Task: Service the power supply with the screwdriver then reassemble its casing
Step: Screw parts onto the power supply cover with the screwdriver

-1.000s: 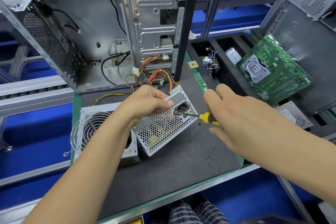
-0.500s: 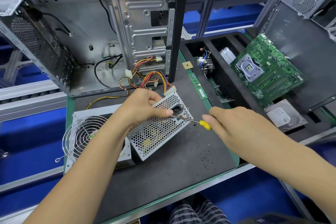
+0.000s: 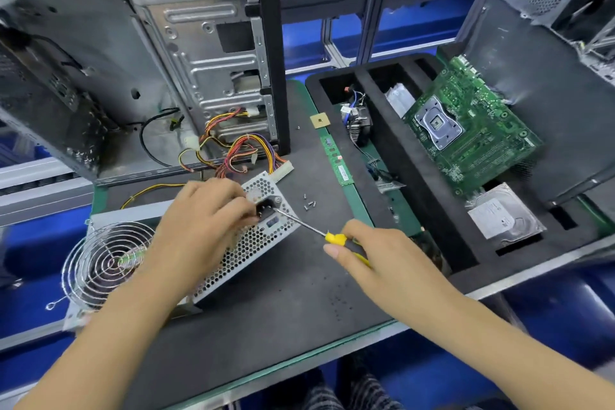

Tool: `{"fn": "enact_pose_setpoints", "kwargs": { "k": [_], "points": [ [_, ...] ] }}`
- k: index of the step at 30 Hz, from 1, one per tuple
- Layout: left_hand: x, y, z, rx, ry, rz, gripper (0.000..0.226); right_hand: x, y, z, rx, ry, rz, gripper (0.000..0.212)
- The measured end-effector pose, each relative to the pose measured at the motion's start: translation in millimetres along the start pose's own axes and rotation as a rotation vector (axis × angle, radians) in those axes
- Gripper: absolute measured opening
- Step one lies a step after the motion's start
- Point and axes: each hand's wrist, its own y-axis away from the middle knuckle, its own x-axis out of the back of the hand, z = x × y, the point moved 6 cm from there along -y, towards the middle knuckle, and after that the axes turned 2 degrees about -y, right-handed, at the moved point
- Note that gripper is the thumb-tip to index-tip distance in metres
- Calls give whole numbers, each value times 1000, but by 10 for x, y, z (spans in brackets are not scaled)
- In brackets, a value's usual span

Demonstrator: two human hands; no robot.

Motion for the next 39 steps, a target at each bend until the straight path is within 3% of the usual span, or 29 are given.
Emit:
{"fn": "enact_pose_setpoints", "kwargs": {
  "k": [5, 12, 15, 23, 26, 28, 31, 35, 39],
  "points": [
    [18, 140, 132, -22, -83, 83, 18, -21, -120, 110, 34, -114, 10, 34],
    [40, 185, 155, -37, -114, 63, 19, -390, -612, 0, -120, -787, -48, 33],
    [30, 182, 133, -57, -104, 34, 16, -471, -775, -58, -139, -964, -65, 31],
    [121, 111, 68, 178, 146, 75, 23, -550, -861, -70, -113, -974, -121, 40],
    [214, 45, 178, 284, 203, 181, 17, -581, -911, -48, -157, -1055, -201, 32],
    [171, -36, 379, 239, 214, 186, 13, -574, -960, -21, -202, -1122, -299, 25],
    [-43, -78, 636, 78, 192, 78, 15, -453, -1090, -15, -199, -1053, -461, 22],
    [-611, -24, 869, -74, 122, -134, 12, -254, -1296, -88, -135, -838, -498, 32],
    [-1303, -65, 716, 254, 129, -350, 15, -240, -1345, -107, -112, -754, -519, 39]
  ]
}}
